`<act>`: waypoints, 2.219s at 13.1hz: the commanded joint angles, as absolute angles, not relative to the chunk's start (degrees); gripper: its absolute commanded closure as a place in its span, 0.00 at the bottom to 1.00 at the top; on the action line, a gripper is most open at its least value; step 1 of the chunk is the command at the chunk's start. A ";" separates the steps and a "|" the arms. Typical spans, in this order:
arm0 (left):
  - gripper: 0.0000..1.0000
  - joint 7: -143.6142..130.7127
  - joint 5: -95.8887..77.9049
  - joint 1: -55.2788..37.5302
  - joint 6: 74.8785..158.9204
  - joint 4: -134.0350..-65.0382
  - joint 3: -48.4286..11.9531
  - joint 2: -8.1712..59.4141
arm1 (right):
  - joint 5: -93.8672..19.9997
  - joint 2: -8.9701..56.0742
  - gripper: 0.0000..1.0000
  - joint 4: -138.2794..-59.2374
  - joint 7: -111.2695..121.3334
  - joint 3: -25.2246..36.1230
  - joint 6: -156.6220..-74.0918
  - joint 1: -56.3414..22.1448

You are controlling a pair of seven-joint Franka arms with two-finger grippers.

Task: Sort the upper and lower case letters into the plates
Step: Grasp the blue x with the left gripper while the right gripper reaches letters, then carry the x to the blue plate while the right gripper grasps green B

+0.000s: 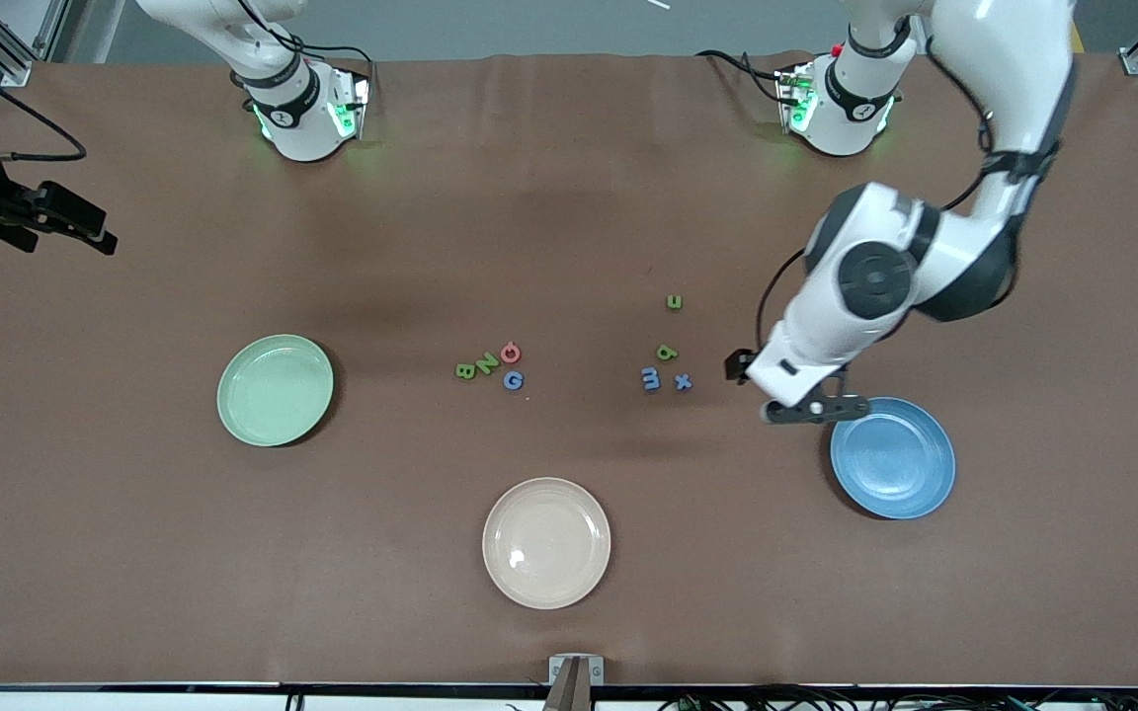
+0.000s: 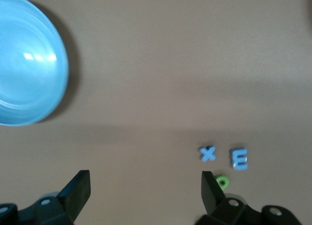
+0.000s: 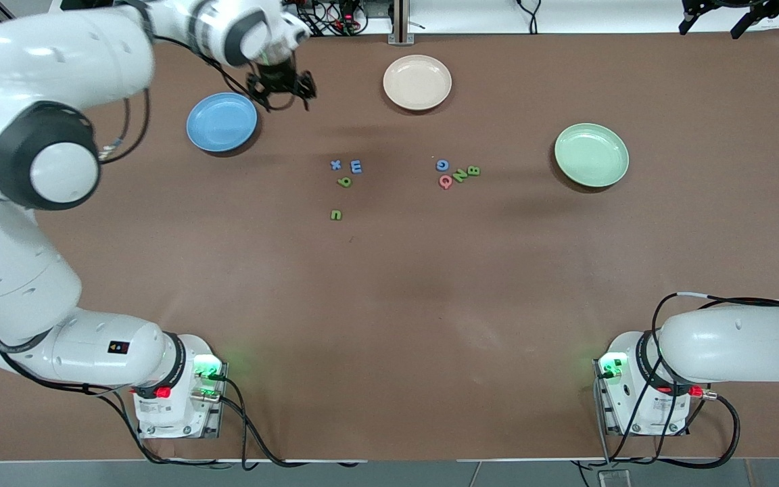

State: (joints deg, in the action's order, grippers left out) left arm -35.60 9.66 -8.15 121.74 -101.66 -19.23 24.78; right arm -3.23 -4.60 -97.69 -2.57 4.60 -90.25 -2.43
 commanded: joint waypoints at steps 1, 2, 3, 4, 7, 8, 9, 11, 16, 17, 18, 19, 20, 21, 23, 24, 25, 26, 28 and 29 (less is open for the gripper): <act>0.01 -43.57 12.13 -10.45 126.28 -101.43 -19.16 29.25 | -3.87 7.17 0.00 -93.10 -2.29 5.01 -91.41 -1.85; 0.02 -45.68 12.13 -11.07 128.30 -101.43 -19.16 31.01 | -2.56 10.86 0.00 -91.25 -2.20 5.01 -91.32 -2.28; 0.03 -47.62 12.13 -11.86 130.58 -101.51 -19.16 32.50 | -0.98 12.46 0.00 -89.75 -2.28 4.84 -91.41 -2.37; 0.04 -49.12 12.13 -12.65 132.52 -101.77 -19.07 34.00 | -1.05 12.74 0.00 -89.91 -3.24 4.75 -91.67 -2.90; 0.13 -50.71 12.13 -13.01 136.40 -102.83 -18.98 36.91 | -3.07 12.83 0.00 -94.19 -21.19 4.66 -96.04 -5.78; 0.15 -51.06 12.13 -13.09 136.93 -102.92 -18.98 37.61 | -3.08 12.75 0.00 -96.31 -27.88 4.75 -98.41 -7.98; 0.16 -52.11 12.13 -13.10 137.19 -103.01 -18.98 38.40 | -3.16 12.83 0.00 -98.59 -34.21 4.66 -101.74 -9.83; 0.23 -52.29 12.13 -13.10 137.20 -103.71 -19.07 38.76 | -3.25 12.83 0.00 -105.96 -44.42 4.66 -111.74 -14.04; 0.63 -52.38 12.13 -13.10 137.20 -105.03 -19.16 38.85 | -3.25 20.36 0.00 -115.40 -66.05 4.66 -134.09 -24.68; 0.72 -52.30 12.13 -13.10 137.11 -105.03 -19.16 38.76 | -3.25 22.91 0.00 -115.23 -70.10 4.66 -136.99 -26.44; 0.83 -52.12 12.13 -13.01 137.11 -104.94 -19.16 38.59 | -3.25 25.03 0.00 -115.14 -74.31 4.66 -140.15 -27.93; 0.91 -51.77 12.13 -12.75 136.76 -104.59 -19.16 38.15 | -3.25 27.14 0.00 -114.35 -78.01 4.66 -141.58 -29.60; 0.95 -51.77 12.13 -12.40 136.58 -104.42 -18.90 37.36 | -3.25 28.99 0.00 -112.52 -81.00 4.66 -141.42 -30.92; 0.97 -51.33 12.22 -11.96 136.32 -104.41 -18.55 35.44 | -3.16 30.31 0.00 -111.63 -83.30 4.66 -141.68 -31.98; 0.98 -47.83 12.22 -8.46 136.32 -104.41 -17.75 32.53 | -3.16 32.86 0.01 -109.87 -87.08 4.66 -141.94 -33.74; 0.98 -45.46 12.22 -6.18 136.32 -104.24 -17.67 31.65 | -3.16 33.57 0.03 -109.43 -88.93 4.66 -142.20 -35.23; 0.98 -42.83 12.22 -3.37 136.32 -103.63 -17.67 31.12 | -3.16 33.75 0.08 -109.42 -89.47 4.66 -142.56 -35.77; 0.98 -39.32 12.22 -0.47 136.41 -103.01 -17.75 31.03 | -3.16 33.92 0.15 -109.42 -89.65 4.66 -142.65 -35.95; 0.97 -33.95 12.22 4.28 136.41 -101.87 -17.67 31.38 | -3.25 34.45 0.28 -109.42 -90.17 4.57 -143.08 -36.47; 0.96 -32.45 12.39 6.39 136.75 -101.95 -17.58 31.55 | -3.25 34.63 0.30 -109.42 -91.39 4.66 -143.52 -37.08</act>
